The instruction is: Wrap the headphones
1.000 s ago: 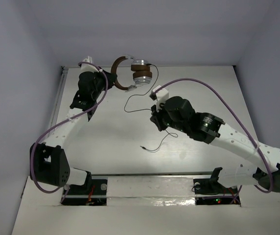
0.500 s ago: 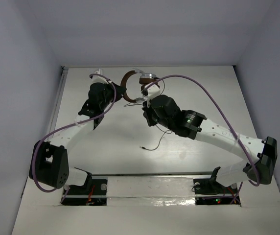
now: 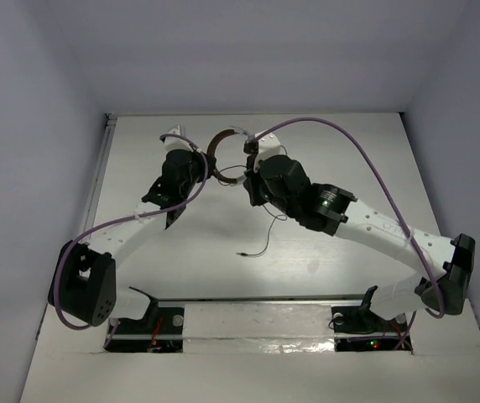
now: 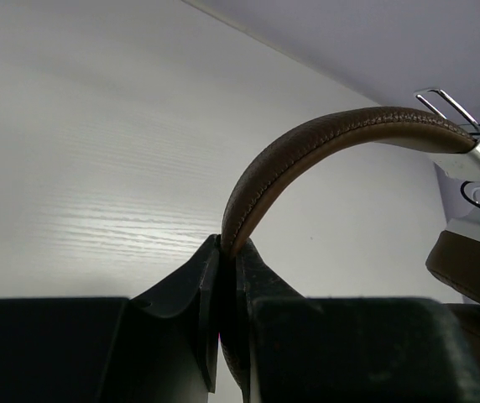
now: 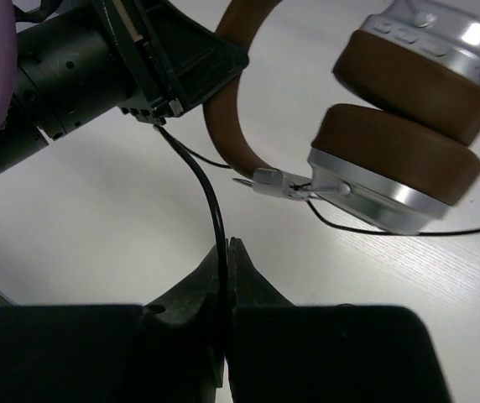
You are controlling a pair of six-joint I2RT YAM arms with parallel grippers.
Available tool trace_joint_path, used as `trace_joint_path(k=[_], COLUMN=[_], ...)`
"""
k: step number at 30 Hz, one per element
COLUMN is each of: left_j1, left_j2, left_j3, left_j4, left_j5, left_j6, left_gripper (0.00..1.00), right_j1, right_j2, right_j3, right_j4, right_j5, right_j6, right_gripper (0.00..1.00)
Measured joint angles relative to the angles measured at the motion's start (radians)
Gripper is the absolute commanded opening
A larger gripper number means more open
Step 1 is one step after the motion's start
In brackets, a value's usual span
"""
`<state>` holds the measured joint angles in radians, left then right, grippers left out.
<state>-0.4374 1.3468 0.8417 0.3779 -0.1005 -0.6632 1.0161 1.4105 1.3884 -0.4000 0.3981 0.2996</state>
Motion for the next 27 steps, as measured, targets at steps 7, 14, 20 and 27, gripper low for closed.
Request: trace_joint_path(k=[7, 14, 20, 27], left_j1=[0.000, -0.028, -0.058, -0.095], left_j2=[-0.043, -0.058, -0.074, -0.119], left_j3=[-0.001, -0.004, -0.033, -0.082], left_j4=[-0.021, -0.032, -0.061, -0.100], left_j5=[-0.068, -0.121, -0.138, -0.113], left_j6=[0.064, 0.133, 0.191, 0.225], left_gripper=[0.00, 0.00, 0.00, 0.00], right_j1=[0.000, -0.004, -0.027, -0.069], right_j2=[-0.065, -0.075, -0.074, -0.046], right_j3=[0.008, 0.011, 0.031, 0.040], right_j4=[-0.046, -0.056, -0.036, 0.035], right_j5=[0.080, 0.192, 0.277, 0.360], right_j6=[-0.006, -0.053, -0.148, -0.277], right_gripper=[0.00, 0.00, 0.00, 0.01])
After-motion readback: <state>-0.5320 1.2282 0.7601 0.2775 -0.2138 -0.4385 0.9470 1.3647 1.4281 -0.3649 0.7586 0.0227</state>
